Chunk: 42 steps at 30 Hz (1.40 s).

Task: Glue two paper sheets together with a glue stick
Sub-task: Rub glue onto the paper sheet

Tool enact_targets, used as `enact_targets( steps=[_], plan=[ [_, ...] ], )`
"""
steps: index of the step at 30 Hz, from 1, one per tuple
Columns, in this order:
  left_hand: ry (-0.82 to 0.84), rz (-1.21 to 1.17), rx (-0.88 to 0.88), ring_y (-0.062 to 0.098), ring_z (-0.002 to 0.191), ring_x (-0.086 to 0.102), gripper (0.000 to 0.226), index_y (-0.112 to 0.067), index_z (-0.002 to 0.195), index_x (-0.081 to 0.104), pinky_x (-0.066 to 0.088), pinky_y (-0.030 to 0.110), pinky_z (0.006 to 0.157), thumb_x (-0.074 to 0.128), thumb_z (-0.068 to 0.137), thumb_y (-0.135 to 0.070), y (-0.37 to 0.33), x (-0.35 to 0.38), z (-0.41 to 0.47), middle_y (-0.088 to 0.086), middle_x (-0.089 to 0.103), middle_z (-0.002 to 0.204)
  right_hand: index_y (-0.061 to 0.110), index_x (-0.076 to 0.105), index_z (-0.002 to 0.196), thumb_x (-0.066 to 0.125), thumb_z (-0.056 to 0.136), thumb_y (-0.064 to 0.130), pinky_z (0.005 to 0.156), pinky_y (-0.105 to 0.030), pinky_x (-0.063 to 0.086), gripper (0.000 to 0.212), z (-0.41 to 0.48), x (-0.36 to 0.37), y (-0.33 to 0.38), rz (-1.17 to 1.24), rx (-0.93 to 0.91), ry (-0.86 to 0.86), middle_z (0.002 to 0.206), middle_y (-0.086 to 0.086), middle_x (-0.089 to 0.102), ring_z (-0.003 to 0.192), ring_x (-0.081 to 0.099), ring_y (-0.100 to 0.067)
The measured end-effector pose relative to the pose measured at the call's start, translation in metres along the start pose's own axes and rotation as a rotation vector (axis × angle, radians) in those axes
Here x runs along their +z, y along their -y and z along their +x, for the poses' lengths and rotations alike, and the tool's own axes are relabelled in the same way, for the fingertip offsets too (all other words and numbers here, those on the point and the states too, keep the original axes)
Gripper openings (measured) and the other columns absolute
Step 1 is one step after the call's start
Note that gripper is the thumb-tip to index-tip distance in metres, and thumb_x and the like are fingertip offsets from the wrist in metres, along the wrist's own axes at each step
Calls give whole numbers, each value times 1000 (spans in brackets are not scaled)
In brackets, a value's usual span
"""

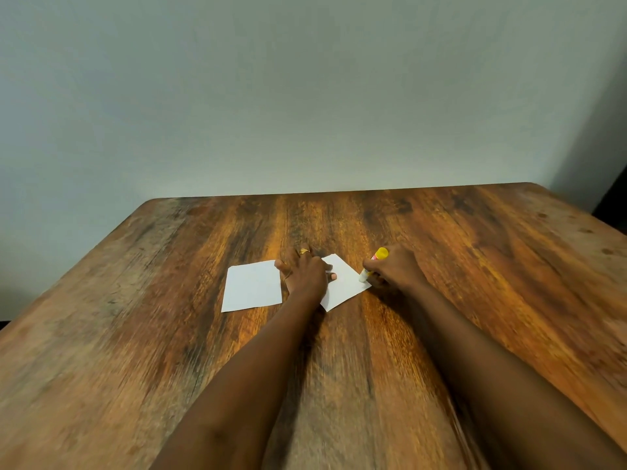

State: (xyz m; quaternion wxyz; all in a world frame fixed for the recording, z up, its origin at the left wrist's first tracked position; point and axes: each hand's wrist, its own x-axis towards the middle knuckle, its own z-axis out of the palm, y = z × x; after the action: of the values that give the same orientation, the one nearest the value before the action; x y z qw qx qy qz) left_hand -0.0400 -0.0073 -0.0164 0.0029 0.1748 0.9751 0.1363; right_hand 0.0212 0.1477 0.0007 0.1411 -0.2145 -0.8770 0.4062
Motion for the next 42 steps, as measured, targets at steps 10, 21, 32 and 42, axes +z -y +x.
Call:
enact_targets(
  steps=[10,21,32,42],
  plan=[
    [-25,33,-6,32,142,15,43,-20,129,58,9,58,113,54,91,-40,0,2,-2,6,35,150,7,61,72,71,75,23,51,-23,41,19,-6,-6,-1,24,6,-24,72,-9,62,62,57,-19],
    [-199,75,56,29,133,23,34,-12,118,60,18,45,104,59,89,-30,5,-2,-9,7,42,141,18,57,72,64,84,21,73,-43,57,14,-2,6,-2,266,53,-102,86,-16,68,78,67,-32],
    [29,29,109,33,136,21,38,-28,129,58,14,57,109,52,92,-36,-5,2,0,7,39,145,10,58,63,66,82,19,51,-23,41,22,18,25,0,158,-3,-110,64,-12,61,58,55,-20],
    [38,-11,85,35,139,16,35,-30,125,61,9,59,110,55,91,-36,-4,3,4,6,34,149,8,58,63,66,81,19,52,-23,38,22,26,25,3,60,-50,-80,58,-4,55,55,51,-17]
  ],
)
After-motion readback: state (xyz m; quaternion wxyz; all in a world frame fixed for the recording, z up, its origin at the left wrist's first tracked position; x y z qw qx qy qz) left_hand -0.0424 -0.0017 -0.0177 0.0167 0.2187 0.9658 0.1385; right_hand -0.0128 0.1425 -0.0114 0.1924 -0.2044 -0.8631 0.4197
